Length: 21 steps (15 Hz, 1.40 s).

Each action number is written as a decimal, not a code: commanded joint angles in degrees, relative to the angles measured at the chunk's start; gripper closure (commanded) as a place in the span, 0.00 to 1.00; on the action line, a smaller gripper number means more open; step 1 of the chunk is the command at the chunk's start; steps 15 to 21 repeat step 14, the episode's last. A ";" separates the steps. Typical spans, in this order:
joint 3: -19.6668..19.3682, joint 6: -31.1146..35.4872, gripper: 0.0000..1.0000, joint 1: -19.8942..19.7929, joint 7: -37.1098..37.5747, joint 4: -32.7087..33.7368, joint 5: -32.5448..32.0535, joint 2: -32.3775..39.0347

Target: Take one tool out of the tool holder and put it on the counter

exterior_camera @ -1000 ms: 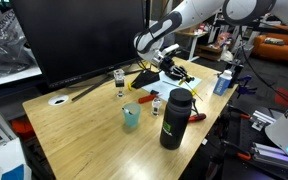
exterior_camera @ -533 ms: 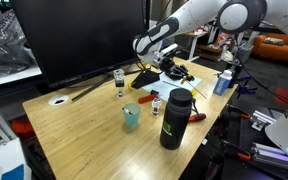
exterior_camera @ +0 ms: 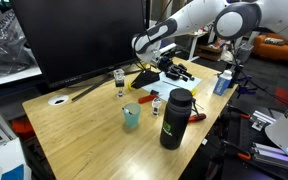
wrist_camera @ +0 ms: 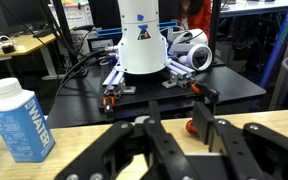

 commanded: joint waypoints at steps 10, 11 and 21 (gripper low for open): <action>-0.21 0.98 0.00 -0.11 0.25 5.12 1.50 0.34; -0.21 1.07 0.00 -0.12 0.25 5.12 1.50 0.36; -0.21 1.19 0.00 -0.14 0.25 5.12 1.50 0.37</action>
